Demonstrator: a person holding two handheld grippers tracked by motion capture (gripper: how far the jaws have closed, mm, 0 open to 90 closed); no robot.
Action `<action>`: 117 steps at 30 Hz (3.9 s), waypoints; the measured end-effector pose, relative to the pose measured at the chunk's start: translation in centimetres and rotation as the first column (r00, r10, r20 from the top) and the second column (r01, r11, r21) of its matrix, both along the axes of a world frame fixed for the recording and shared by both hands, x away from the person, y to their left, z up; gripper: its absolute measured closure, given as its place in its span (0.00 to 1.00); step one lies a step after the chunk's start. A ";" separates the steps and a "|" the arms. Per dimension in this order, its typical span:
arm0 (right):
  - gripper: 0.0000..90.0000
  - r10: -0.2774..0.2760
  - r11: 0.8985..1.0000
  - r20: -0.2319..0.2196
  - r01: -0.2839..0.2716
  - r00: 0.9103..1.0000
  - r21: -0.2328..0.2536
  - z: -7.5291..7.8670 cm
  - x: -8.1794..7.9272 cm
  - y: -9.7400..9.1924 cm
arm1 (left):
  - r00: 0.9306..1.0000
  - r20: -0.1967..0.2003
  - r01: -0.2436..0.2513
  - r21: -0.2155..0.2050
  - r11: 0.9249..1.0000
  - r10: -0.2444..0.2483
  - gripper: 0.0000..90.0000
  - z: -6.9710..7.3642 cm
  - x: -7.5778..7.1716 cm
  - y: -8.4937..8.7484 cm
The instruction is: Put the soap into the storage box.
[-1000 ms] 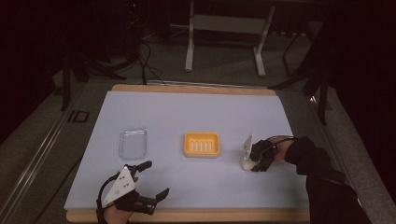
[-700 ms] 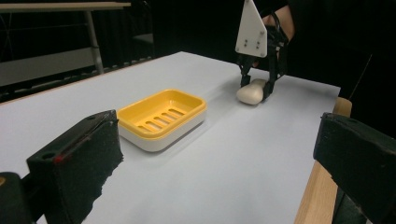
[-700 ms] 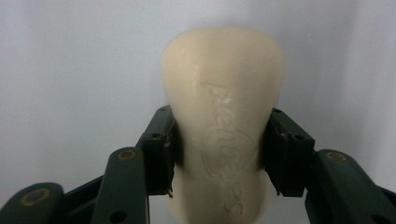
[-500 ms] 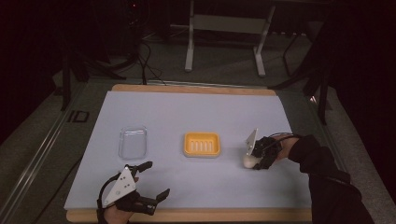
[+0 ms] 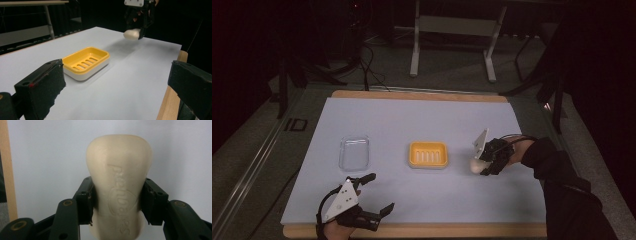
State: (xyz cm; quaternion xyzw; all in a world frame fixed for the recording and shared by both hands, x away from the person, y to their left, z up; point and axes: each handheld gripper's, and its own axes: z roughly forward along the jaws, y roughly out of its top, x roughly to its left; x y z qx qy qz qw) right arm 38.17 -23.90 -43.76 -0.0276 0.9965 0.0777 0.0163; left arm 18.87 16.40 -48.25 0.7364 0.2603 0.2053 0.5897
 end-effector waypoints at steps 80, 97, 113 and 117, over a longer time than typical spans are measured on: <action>0.56 0.090 0.990 0.094 -0.100 0.991 0.100 4.7 3.7 15.0 | 1.000 0.003 0.014 0.010 1.000 -0.014 0.01 0.0 -0.2 0.0; 0.56 0.082 0.975 0.076 -0.096 0.994 0.202 2.8 4.0 15.5 | 1.000 0.001 0.024 0.006 1.000 -0.024 0.01 0.0 -0.2 0.0; 0.56 0.043 0.980 0.058 -0.053 0.997 0.193 -1.3 4.9 14.7 | 1.000 0.001 0.030 0.010 1.000 -0.030 0.01 0.0 -0.2 -0.1; 0.56 0.029 0.977 0.037 -0.036 0.999 0.210 -2.0 5.1 14.4 | 1.000 0.005 0.025 0.005 1.000 -0.025 0.01 0.1 -0.3 0.0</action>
